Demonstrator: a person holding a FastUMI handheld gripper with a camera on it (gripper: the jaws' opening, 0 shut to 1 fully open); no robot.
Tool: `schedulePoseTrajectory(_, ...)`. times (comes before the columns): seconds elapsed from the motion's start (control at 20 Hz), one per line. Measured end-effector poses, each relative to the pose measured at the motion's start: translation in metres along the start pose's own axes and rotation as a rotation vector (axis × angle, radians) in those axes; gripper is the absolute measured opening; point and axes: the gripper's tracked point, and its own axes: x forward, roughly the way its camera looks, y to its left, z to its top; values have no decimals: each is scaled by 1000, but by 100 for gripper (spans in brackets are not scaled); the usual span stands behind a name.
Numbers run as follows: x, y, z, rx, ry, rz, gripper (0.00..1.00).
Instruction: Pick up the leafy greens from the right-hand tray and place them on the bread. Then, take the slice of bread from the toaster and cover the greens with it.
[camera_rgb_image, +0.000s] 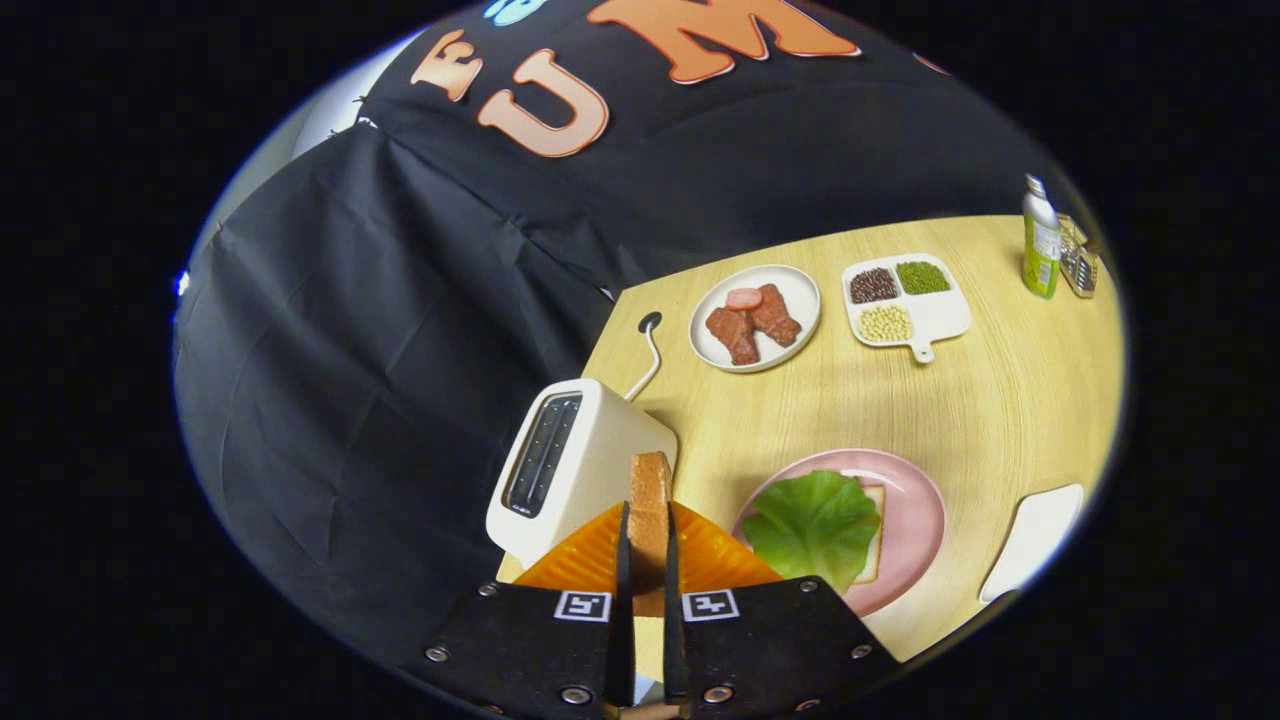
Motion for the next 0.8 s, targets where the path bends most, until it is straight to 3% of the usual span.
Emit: schedulePoseTrajectory(0.8, 32, -120, -43, 128, 29, -51, 12)
